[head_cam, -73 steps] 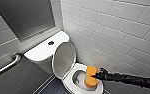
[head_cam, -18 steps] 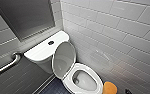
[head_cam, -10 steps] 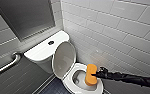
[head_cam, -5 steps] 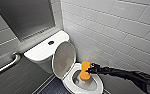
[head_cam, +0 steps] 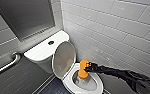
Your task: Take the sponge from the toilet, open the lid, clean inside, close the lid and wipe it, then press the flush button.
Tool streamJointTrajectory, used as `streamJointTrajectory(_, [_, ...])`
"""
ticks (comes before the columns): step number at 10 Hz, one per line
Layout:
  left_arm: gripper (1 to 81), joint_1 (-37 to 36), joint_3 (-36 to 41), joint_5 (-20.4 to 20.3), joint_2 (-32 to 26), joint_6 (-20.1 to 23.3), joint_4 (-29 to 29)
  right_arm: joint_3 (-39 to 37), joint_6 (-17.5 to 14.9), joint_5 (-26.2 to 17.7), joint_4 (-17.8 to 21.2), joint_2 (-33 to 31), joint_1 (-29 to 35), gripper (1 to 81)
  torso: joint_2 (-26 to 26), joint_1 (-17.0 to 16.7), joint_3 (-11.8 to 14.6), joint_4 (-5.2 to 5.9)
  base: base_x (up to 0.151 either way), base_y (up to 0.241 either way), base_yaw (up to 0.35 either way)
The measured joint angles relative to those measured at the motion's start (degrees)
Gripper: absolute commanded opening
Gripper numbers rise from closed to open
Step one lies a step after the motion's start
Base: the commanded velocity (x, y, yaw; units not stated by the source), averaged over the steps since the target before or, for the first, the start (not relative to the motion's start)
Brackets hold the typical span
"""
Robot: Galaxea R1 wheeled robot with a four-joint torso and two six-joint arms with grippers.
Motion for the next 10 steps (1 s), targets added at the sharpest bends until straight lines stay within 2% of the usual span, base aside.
streamJointTrajectory(3, [81.1, 0.43, 0.02, -0.05, -0.50, 0.00, -0.18, -0.13, 0.39, 3.95, 0.00, -0.18, -3.28, 1.0, 0.00, 0.00, 0.00, 0.00, 0.000, 0.000, 0.000])
streamJointTrajectory(7, [81.1, 2.35, 3.13, -1.65, -3.15, 0.00, -0.18, 0.43, 0.63, 8.61, 1.45, -4.52, -5.64, 1.0, 0.00, 0.00, 0.00, 0.00, 0.000, 0.000, 0.000])
streamJointTrajectory(10, [81.1, 2.33, 3.46, -2.36, -3.15, 0.09, -0.16, 6.10, 0.89, 9.74, 2.24, -9.51, -6.45, 1.0, 0.00, 0.00, 0.00, 0.00, 0.000, 0.000, 0.000])
